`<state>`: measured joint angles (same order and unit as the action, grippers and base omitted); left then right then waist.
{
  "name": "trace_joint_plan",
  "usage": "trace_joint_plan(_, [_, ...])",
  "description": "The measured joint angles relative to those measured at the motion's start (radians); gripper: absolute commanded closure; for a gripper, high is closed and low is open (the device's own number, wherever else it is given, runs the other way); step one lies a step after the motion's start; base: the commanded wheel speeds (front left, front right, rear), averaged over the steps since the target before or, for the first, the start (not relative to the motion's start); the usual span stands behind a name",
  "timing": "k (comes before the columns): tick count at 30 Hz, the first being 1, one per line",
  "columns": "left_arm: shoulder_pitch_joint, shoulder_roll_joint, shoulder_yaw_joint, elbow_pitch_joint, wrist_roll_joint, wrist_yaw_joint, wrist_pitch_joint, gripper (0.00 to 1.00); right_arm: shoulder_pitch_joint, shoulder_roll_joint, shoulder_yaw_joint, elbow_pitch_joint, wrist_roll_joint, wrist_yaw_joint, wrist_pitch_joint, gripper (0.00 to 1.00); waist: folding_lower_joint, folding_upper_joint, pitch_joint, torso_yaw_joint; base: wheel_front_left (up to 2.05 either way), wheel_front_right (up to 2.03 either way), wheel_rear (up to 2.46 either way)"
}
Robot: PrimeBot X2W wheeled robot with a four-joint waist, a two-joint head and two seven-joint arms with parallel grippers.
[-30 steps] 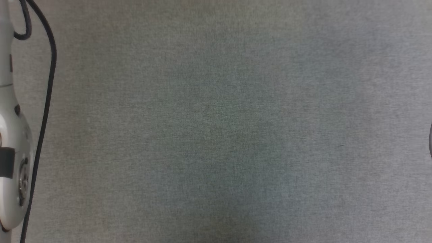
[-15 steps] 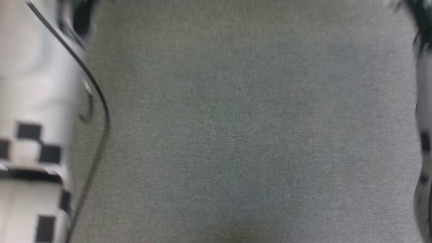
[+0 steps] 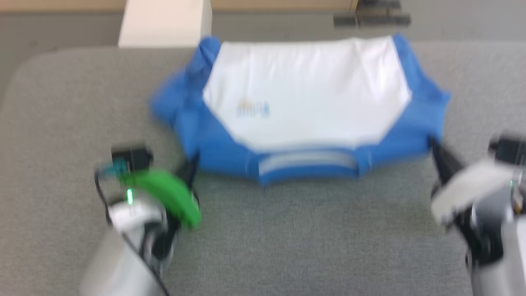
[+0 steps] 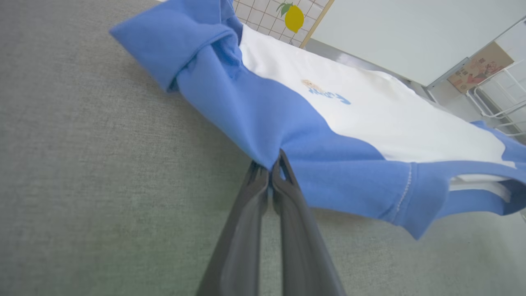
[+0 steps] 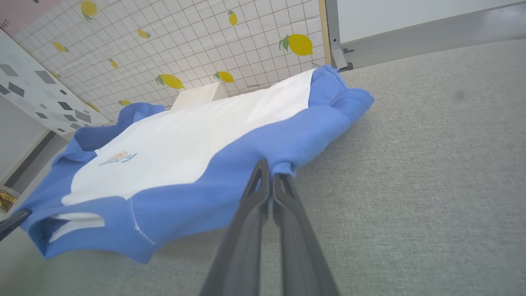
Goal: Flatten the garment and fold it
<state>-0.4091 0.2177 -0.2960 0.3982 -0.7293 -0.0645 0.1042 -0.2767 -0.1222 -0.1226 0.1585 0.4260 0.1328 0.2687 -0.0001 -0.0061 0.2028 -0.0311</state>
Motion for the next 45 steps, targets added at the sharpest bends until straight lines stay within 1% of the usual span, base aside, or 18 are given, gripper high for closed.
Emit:
trace_joint_plan(2, [0.11, 0.002, -0.004, -0.06, -0.005, 0.027, 0.02, 1.0, 0.101, 0.019, -0.025, -0.032, -0.002, 0.0, 0.032, 1.0, -0.0001, 0.0, -0.044, 0.001, 0.0, 0.0, 0.0])
trace_joint_plan(7, [0.302, 0.007, -0.014, -0.163, -0.037, 0.079, 0.074, 1.0, 0.282, 0.052, -0.073, -0.1, -0.016, 0.0, 0.111, 1.0, -0.0001, 0.0, -0.128, 0.003, 0.0, 0.0, 0.0])
trace_joint_plan(10, [0.383, 0.011, -0.025, -0.206, -0.048, 0.109, 0.109, 1.0, 0.363, 0.064, -0.096, -0.137, -0.033, 0.0, 0.165, 1.0, 0.0, 0.0, -0.165, 0.004, 0.0, 0.0, 0.0])
trace_joint_plan(13, [0.438, 0.019, -0.039, -0.234, -0.051, 0.138, 0.141, 1.0, 0.426, 0.065, -0.093, -0.172, -0.105, 0.0, 0.223, 1.0, -0.0001, 0.0, -0.188, 0.005, 0.0, 0.0, 0.0])
trace_joint_plan(14, [0.453, 0.023, -0.041, -0.24, -0.052, 0.147, 0.151, 1.0, 0.443, 0.069, -0.099, -0.178, -0.111, 0.001, 0.237, 1.0, -0.0001, 0.0, -0.194, 0.006, 0.0, 0.0, 0.0])
trace_joint_plan(18, [0.493, 0.03, -0.048, -0.242, -0.053, 0.183, 0.188, 1.0, 0.487, 0.073, -0.091, -0.173, -0.135, 0.001, 0.288, 1.0, 0.0, 0.0, -0.202, 0.004, 0.0, 0.0, 0.0])
trace_joint_plan(22, [0.527, 0.035, -0.059, -0.228, -0.056, 0.221, 0.239, 1.0, 0.495, 0.073, -0.072, -0.162, -0.166, 0.0, 0.314, 1.0, -0.0001, 0.0, -0.204, -0.005, 0.0, 0.0, 0.0])
trace_joint_plan(24, [0.529, 0.038, -0.064, -0.223, -0.056, 0.231, 0.255, 1.0, 0.495, 0.073, -0.066, -0.146, -0.187, 0.0, 0.324, 1.0, -0.0001, 0.0, -0.204, -0.008, 0.0, 0.0, 0.0])
trace_joint_plan(31, [0.528, 0.036, -0.069, -0.212, -0.06, 0.237, 0.269, 1.0, 0.491, 0.073, -0.061, -0.08, -0.217, 0.0, 0.342, 1.0, 0.0, 0.0, -0.203, -0.002, 0.0, 0.0, 0.0])
trace_joint_plan(32, [0.528, 0.033, -0.066, -0.21, -0.064, 0.239, 0.268, 0.6, 0.488, 0.073, -0.062, -0.078, -0.218, 0.0, 0.336, 0.91, 0.0, 0.0, -0.203, -0.002, 0.0, 0.0, 0.0])
trace_joint_plan(33, [0.528, 0.032, -0.067, -0.209, -0.066, 0.242, 0.27, 0.22, 0.484, 0.073, -0.062, -0.076, -0.217, 0.0, 0.334, 0.19, -0.0001, 0.0, -0.204, -0.002, 0.0, 0.0, 0.0])
trace_joint_plan(34, [0.526, 0.032, -0.065, -0.212, -0.066, 0.243, 0.271, 0.0, 0.481, 0.073, -0.061, -0.076, -0.217, 0.0, 0.334, 0.0, 0.0, 0.0, -0.206, -0.003, 0.0, 0.0, 0.0])
trace_joint_plan(38, [0.525, 0.038, -0.049, -0.249, -0.075, 0.258, 0.289, 0.0, 0.477, 0.068, -0.074, -0.101, -0.21, -0.001, 0.326, 0.0, 0.0, 0.0, -0.209, -0.008, 0.0, 0.0, 0.0])
trace_joint_plan(42, [0.524, 0.077, -0.012, -0.322, -0.09, 0.29, 0.316, 0.0, 0.447, 0.069, -0.108, -0.176, -0.176, -0.001, 0.323, 0.0, 0.0, 0.0, -0.207, -0.012, 0.0, 0.0, 0.0])
trace_joint_plan(45, [0.518, 0.104, 0.037, -0.39, -0.095, 0.311, 0.304, 0.0, 0.414, 0.069, -0.148, -0.225, -0.156, -0.001, 0.321, 0.0, 0.0, 0.0, -0.204, -0.016, 0.0, 0.0, 0.0])
